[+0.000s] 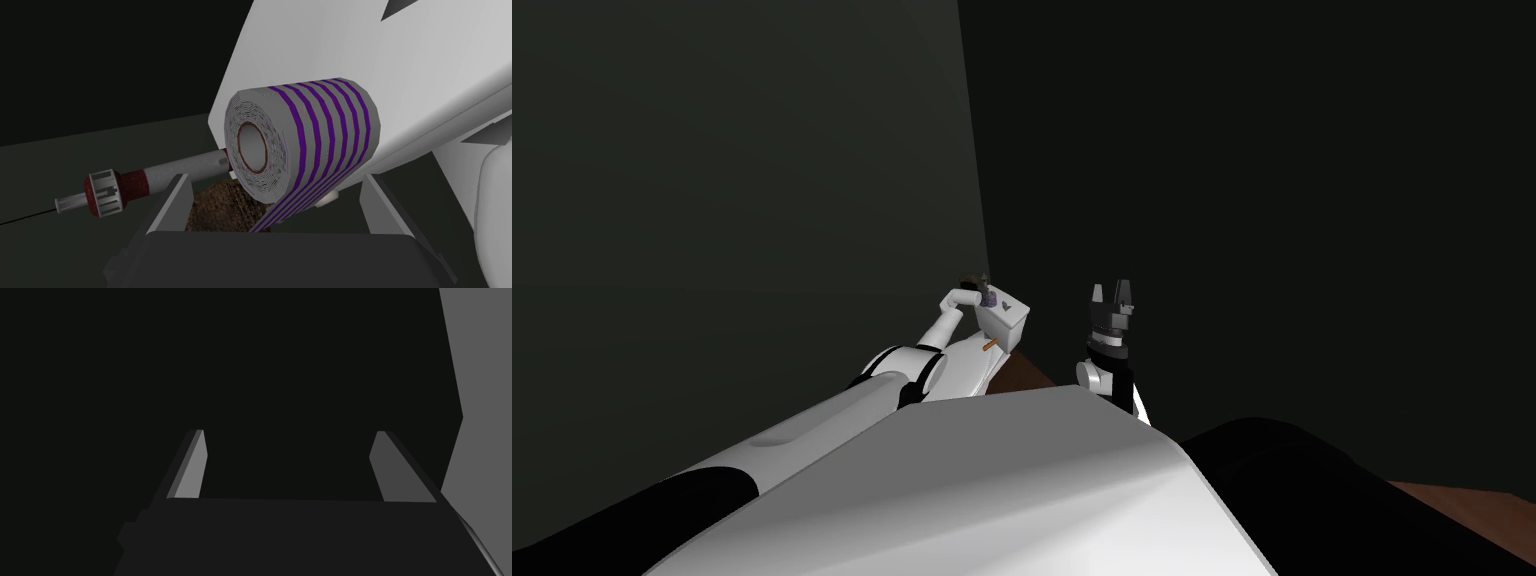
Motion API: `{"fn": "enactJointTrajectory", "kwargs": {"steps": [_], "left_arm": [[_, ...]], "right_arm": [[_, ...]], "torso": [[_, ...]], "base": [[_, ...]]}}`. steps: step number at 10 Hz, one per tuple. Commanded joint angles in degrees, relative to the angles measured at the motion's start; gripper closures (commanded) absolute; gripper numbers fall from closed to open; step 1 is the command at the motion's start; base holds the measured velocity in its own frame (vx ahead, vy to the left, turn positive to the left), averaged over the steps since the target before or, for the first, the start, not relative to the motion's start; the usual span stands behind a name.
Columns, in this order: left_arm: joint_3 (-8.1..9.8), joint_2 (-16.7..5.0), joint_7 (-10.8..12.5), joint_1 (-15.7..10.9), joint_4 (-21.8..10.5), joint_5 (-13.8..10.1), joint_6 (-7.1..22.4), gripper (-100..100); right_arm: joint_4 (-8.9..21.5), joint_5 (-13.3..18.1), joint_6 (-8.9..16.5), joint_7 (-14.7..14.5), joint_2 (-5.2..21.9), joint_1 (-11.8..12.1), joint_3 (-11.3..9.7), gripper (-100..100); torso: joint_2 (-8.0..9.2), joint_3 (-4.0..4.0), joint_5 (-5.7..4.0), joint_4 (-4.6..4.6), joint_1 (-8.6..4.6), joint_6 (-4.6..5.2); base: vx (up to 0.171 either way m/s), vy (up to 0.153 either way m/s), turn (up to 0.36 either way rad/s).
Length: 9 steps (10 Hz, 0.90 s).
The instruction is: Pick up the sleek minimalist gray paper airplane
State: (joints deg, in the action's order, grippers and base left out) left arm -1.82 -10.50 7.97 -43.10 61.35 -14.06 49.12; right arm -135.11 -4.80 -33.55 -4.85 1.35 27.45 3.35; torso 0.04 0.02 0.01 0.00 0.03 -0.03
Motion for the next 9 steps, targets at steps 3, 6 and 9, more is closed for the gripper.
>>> {"fn": "enactJointTrajectory", "kwargs": {"steps": [3, 6, 9], "left_arm": [[-0.02, 0.0, 0.0, 0.0, 0.0, 0.0, 0.0, -100], [-0.02, 0.0, 0.0, 0.0, 0.0, 0.0, 0.0, -100], [-1.31, 0.7, 0.2, -1.8, 1.1, -0.2, 2.5, -100]], "right_arm": [[0.0, 0.0, 0.0, 0.0, 0.0, 0.0, 0.0, 0], [0.0, 0.0, 0.0, 0.0, 0.0, 0.0, 0.0, 0], [0.0, 0.0, 0.0, 0.0, 0.0, 0.0, 0.0, 0]], "torso": [[-0.03, -0.02, -0.01, -0.01, -0.03, 0.00], [0.00, 0.00, 0.00, 0.00, 0.01, 0.00], [0.00, 0.00, -0.01, 0.00, -0.01, 0.00]], "base": [[0.003, -0.004, 0.011], [-0.003, 0.003, -0.010], [-0.008, 0.005, 0.036]]}}
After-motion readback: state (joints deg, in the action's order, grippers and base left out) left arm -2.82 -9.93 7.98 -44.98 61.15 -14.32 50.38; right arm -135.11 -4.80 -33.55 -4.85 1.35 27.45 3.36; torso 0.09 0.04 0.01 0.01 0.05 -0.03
